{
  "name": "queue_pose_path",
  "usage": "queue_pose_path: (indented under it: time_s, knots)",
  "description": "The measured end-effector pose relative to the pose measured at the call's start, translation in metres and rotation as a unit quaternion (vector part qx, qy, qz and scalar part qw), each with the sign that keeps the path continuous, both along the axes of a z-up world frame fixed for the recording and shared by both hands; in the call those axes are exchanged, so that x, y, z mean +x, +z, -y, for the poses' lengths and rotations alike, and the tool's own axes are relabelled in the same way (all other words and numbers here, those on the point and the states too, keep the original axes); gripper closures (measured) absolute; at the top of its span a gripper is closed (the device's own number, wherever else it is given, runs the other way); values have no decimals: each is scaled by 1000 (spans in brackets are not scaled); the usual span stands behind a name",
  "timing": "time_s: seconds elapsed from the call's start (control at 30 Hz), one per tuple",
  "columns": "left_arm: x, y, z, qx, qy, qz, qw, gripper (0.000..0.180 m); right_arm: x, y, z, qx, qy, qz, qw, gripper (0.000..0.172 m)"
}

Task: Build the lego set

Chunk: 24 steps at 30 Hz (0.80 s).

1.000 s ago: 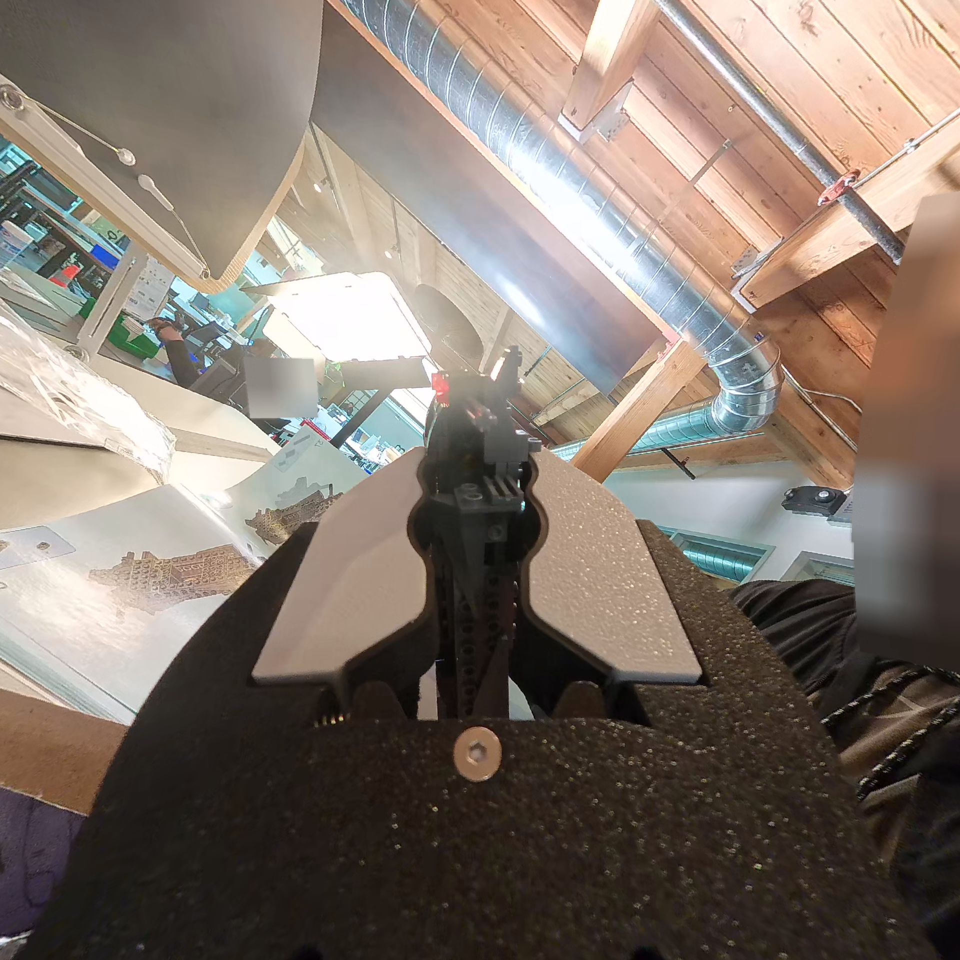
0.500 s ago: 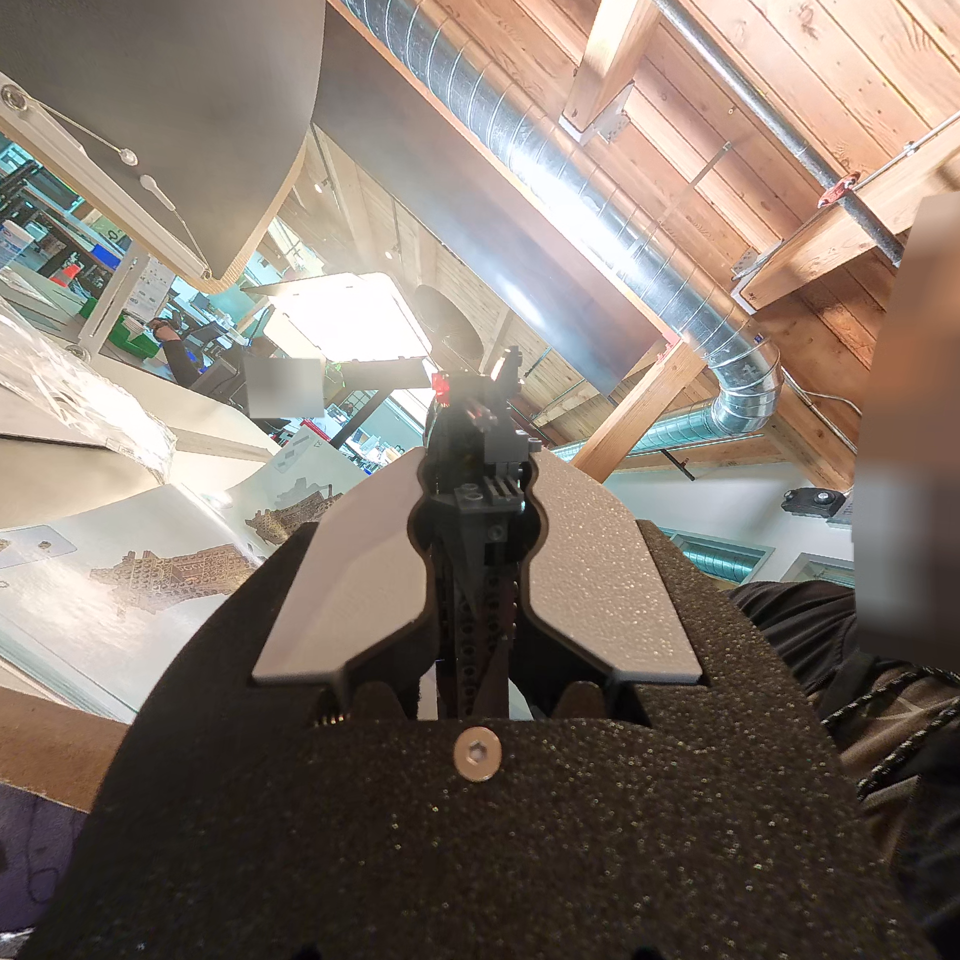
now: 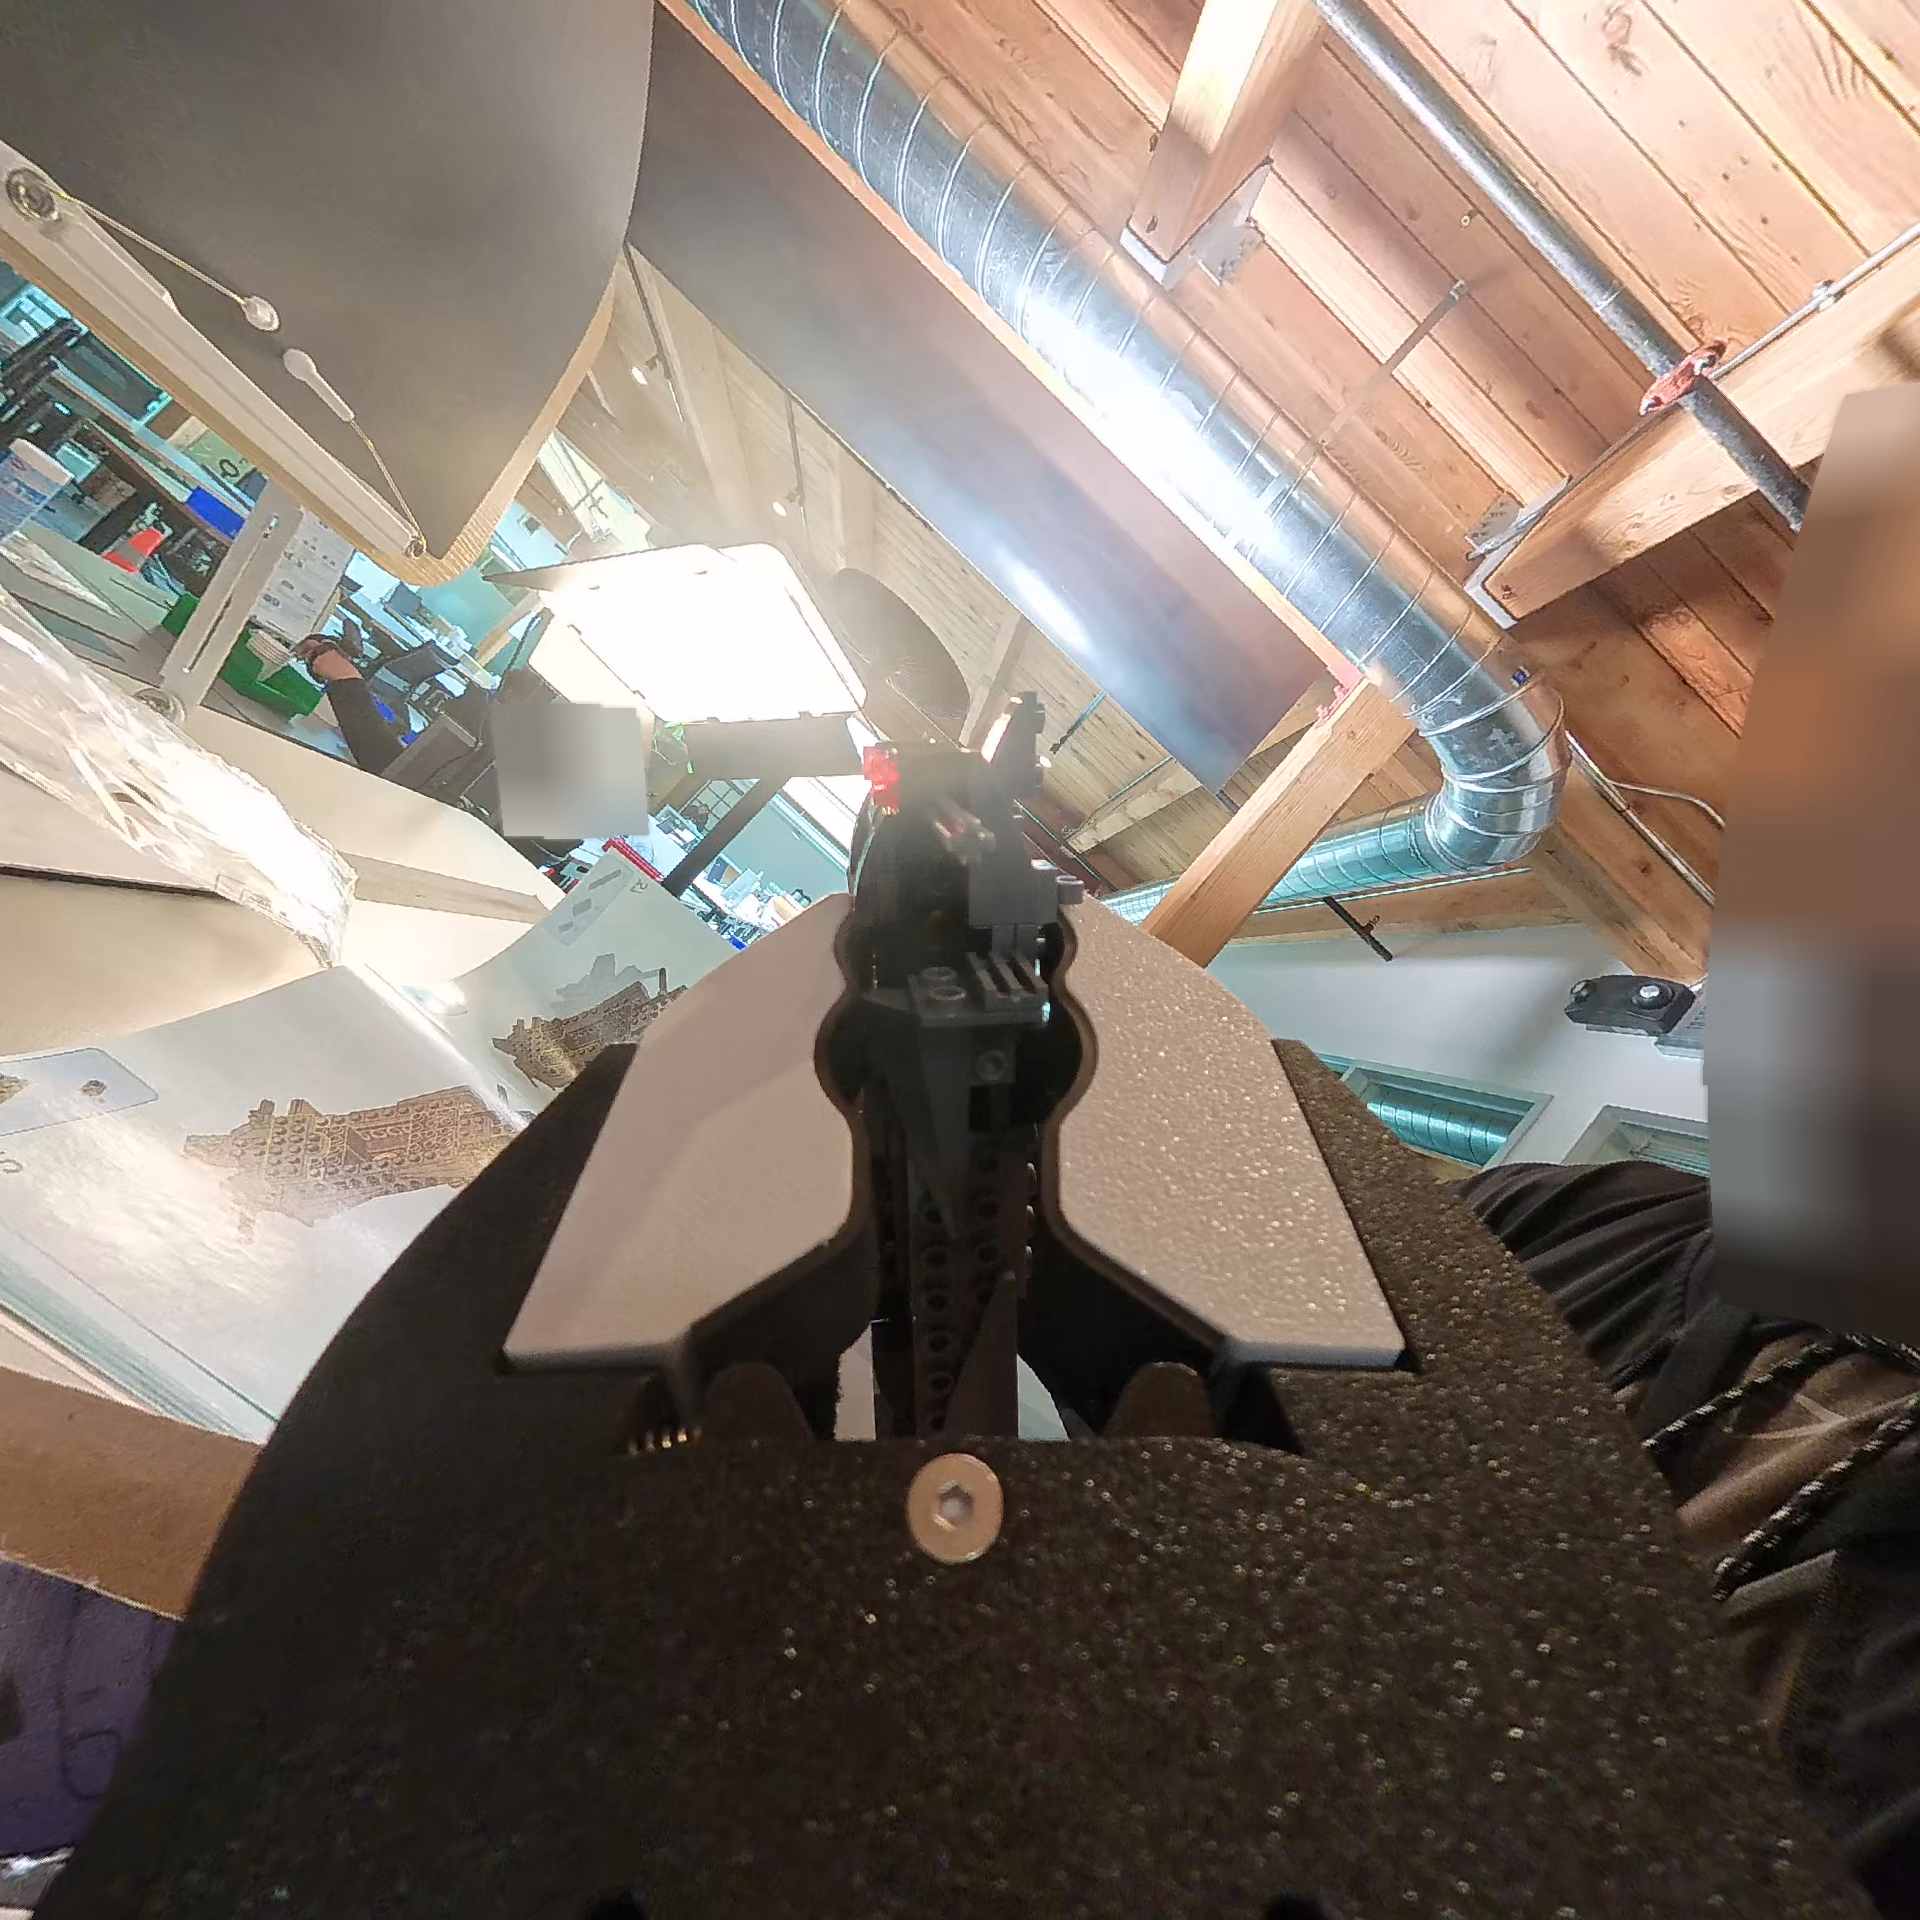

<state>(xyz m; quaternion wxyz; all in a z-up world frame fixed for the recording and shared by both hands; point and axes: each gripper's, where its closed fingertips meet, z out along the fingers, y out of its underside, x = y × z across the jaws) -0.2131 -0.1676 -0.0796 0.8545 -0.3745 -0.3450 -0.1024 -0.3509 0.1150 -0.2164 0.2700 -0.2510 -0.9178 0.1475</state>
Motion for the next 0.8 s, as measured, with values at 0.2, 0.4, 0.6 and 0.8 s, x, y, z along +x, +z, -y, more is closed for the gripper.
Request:
queue_pose_path:
  time_s: [0.2,0.4,0.6,0.8]
  knots:
    - [0,0,0,-1,0,0,1000,150,1,2,0,0,2,-1,1000,132]
    - [1,1,2,-1,3,-1,1000,150,-4,44,-23,59,-16,-65,996,127]
    - [0,1,1,0,1,-1,1000,150,24,57,34,37,145,-73,986,120]
    - [1,0,-1,-4,0,0,1000,150,79,-10,116,102,331,-63,936,112]
